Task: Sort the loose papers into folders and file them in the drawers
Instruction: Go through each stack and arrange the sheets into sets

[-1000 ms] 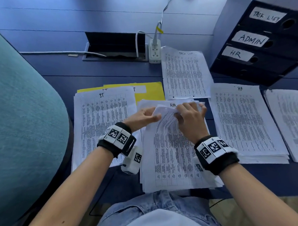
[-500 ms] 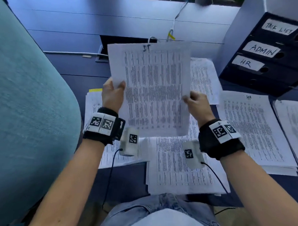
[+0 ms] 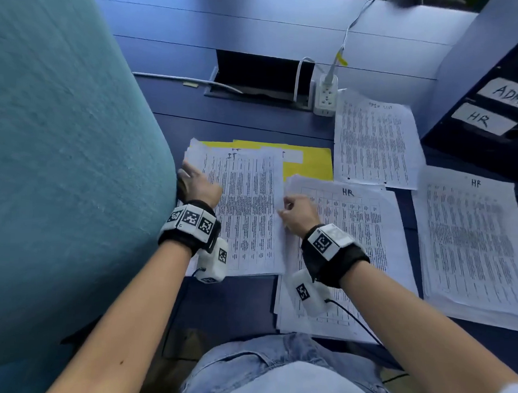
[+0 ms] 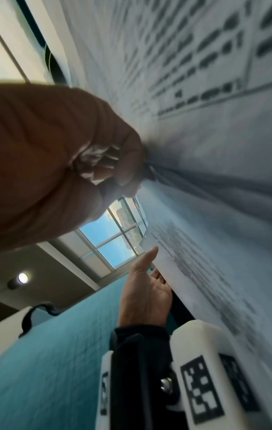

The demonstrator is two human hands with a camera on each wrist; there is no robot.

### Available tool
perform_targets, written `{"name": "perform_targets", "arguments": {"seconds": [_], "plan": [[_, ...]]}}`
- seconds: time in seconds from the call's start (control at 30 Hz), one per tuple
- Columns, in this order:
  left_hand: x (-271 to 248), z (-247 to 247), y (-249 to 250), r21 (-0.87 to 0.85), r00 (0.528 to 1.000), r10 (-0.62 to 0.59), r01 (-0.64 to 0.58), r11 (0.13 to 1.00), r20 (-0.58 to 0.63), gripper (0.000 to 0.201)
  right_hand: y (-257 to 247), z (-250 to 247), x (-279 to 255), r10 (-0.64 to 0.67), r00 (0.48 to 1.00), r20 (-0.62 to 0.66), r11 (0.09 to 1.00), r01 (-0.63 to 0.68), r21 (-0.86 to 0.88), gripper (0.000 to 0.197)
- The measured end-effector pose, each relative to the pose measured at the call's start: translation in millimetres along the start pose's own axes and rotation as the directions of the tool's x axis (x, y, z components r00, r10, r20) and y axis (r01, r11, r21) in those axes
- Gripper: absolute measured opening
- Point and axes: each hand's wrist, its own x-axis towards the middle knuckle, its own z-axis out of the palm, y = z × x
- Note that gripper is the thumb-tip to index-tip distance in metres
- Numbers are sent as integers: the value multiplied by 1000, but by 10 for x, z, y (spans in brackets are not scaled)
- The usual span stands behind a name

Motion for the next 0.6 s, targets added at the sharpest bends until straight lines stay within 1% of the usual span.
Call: {"name": "perform_targets", "arguments": {"seconds": [0.07,0.1,0.17,0.2,0.27,0.3,0.4,0.43,0.5,0.53,0.6], "plan": [[-20,33,-47,93,996,-41,33,995,80,83,-34,56,10,-8,1000,-20,998,7,-58,11],[-31,54,-69,151,994,-43,28,988,99,86,-46,87,16,-11,1000,-29,997,9,-80,11],[-54,92,-102,257,994,-14,-15,966,110,85,-53,146,13,-7,1000,-24,994,4,-110,20],[-62,102,-105,290,994,10,-40,956,107,82,-59,155,-1,-7,1000,-11,993,5,-114,21],[-63,114,-91,339,994,53,-83,937,98,79,-58,110,-40,-22,1000,16,998,23,-64,13],[-66,112,-67,357,993,66,-97,929,98,79,-50,62,-58,-33,999,24,999,33,-27,15],[-96,101,94,367,987,110,-145,919,115,78,12,-145,-94,-55,998,-8,997,55,46,41],[-114,111,175,357,983,135,-172,918,126,74,47,-237,-103,-53,998,-25,997,55,59,43],[-163,159,358,322,961,223,-267,908,166,59,135,-429,-124,-55,998,-38,996,57,63,40],[-199,199,453,296,937,291,-339,893,194,51,183,-534,-147,-58,998,-16,997,59,41,38],[-286,319,631,233,861,429,-492,839,272,41,302,-714,-188,-54,998,41,996,56,-65,35]]}}
